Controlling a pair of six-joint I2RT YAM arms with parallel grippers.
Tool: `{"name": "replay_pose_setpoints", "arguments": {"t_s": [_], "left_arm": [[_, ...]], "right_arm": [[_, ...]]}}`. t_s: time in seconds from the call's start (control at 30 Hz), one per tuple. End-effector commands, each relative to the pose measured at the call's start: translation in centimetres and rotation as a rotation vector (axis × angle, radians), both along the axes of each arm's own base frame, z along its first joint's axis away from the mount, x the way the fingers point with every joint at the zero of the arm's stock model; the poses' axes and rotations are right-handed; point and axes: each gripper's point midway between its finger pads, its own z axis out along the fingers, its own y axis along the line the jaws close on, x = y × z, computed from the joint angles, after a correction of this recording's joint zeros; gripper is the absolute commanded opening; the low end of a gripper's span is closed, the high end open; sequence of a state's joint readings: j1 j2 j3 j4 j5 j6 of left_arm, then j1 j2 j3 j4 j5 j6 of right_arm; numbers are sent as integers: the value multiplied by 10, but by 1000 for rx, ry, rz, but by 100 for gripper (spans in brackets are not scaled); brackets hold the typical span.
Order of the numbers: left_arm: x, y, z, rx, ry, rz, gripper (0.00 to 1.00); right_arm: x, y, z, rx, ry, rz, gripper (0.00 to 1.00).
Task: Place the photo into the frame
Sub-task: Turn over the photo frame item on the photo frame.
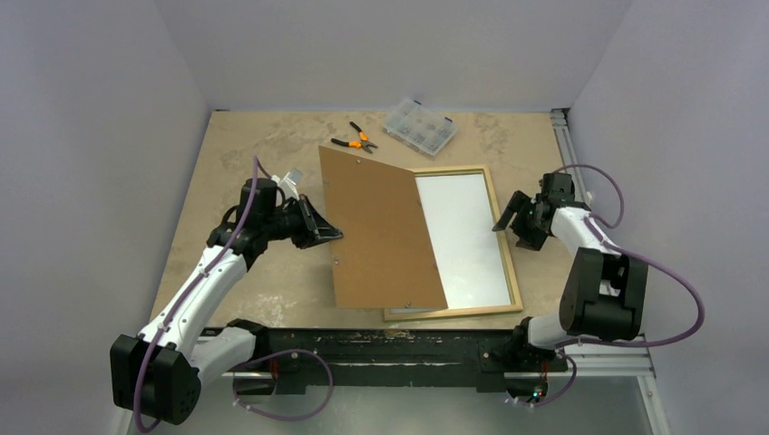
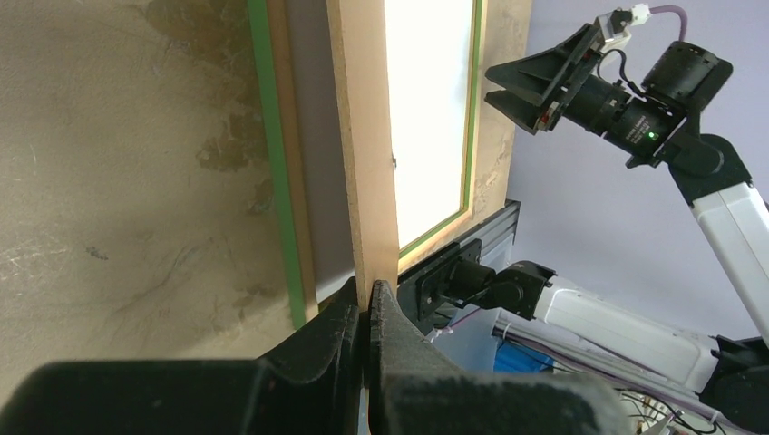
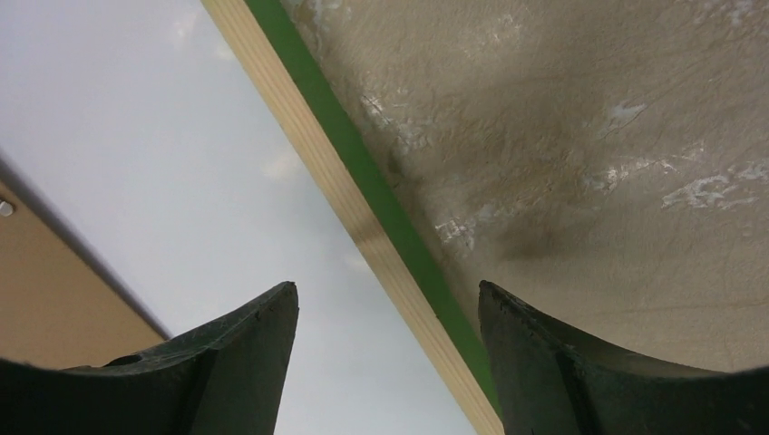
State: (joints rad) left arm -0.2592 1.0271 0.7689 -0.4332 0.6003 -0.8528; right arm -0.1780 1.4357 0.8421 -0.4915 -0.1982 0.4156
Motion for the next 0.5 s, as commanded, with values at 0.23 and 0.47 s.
{"name": "replay_pose_setpoints", "arguments": {"t_s": [0.23,0.47], "left_arm": [[6,-6,34,-92,-106,1,0],[7,-12,46,-138,-142,-29,0]], "right_arm": [[0,44,-25,144,41,157,67],[-4,103,-19,178,33,303,67]]}}
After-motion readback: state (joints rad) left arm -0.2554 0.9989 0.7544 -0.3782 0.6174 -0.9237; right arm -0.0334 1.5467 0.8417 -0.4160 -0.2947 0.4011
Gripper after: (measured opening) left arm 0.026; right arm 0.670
